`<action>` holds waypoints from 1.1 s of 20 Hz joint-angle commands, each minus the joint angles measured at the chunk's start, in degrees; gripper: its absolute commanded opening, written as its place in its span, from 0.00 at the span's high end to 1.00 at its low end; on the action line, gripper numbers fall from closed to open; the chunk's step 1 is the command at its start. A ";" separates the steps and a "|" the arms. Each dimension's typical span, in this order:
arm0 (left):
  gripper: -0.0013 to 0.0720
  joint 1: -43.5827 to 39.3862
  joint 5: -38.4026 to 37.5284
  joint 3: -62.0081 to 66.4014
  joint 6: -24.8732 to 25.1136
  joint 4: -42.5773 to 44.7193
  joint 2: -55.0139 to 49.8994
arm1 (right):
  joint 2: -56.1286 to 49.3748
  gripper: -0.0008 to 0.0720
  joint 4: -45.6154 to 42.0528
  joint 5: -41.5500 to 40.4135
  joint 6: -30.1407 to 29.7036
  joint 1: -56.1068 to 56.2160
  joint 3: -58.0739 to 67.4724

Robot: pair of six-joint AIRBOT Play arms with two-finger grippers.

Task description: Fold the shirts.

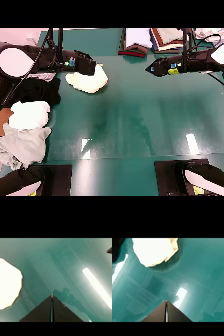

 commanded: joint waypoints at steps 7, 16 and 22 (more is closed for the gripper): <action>0.95 0.02 1.84 -0.04 0.02 0.00 -0.02 | -0.20 0.97 0.09 0.00 0.02 -0.04 -0.09; 0.05 3.85 10.01 -0.17 -5.64 13.53 -2.43 | -0.20 0.97 0.11 0.00 0.02 -0.04 -0.09; 0.05 15.45 7.82 -0.31 -5.99 11.23 -18.16 | -0.13 0.97 0.72 0.04 0.04 0.02 -0.09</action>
